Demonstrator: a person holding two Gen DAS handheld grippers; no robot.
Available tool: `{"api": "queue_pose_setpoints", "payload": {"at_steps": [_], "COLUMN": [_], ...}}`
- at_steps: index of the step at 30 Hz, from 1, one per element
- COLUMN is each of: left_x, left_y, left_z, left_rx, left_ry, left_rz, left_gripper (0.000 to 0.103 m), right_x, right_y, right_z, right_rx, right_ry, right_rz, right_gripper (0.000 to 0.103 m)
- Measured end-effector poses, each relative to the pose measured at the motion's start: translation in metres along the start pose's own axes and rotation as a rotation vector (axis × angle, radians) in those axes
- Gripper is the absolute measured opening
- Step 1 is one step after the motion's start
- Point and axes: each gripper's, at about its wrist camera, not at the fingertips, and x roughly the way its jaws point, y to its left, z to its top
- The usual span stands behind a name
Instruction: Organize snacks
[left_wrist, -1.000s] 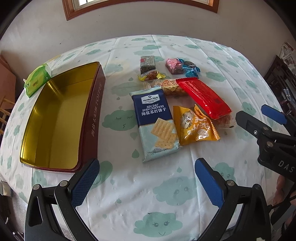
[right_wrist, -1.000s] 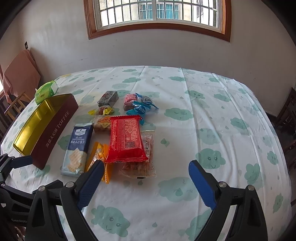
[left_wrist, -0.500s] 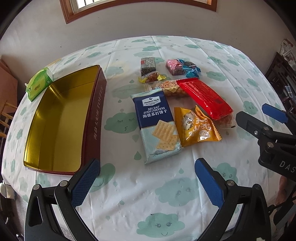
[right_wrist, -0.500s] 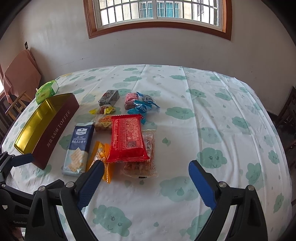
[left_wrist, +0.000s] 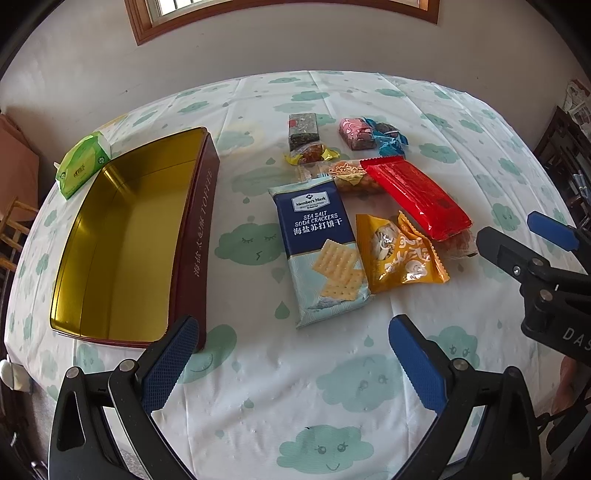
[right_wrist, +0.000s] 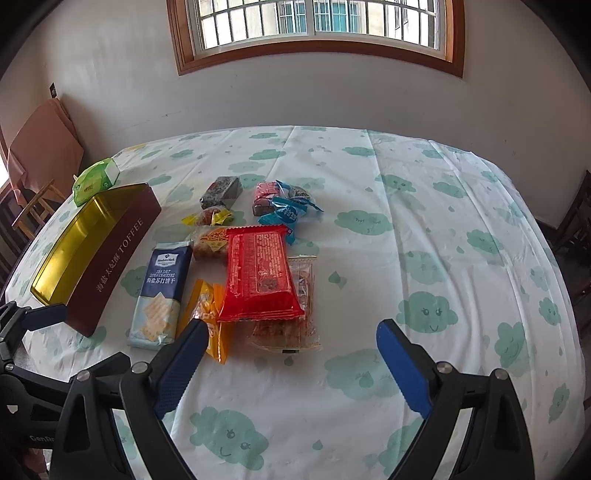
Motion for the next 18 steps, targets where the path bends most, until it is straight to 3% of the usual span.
{"api": "queue_pose_setpoints", "payload": {"at_steps": [18], "left_x": [-0.0021], "left_y": [0.0024], "left_z": [0.0003], "left_rx": [-0.014], "left_ry": [-0.011], "left_rz": [0.017], "left_gripper": [0.102], "right_x": [0.0000], "right_y": [0.0015], "right_z": [0.0010], "right_rx": [0.001], "right_ry": [0.004], "right_rz": [0.001], "right_gripper": [0.095]}}
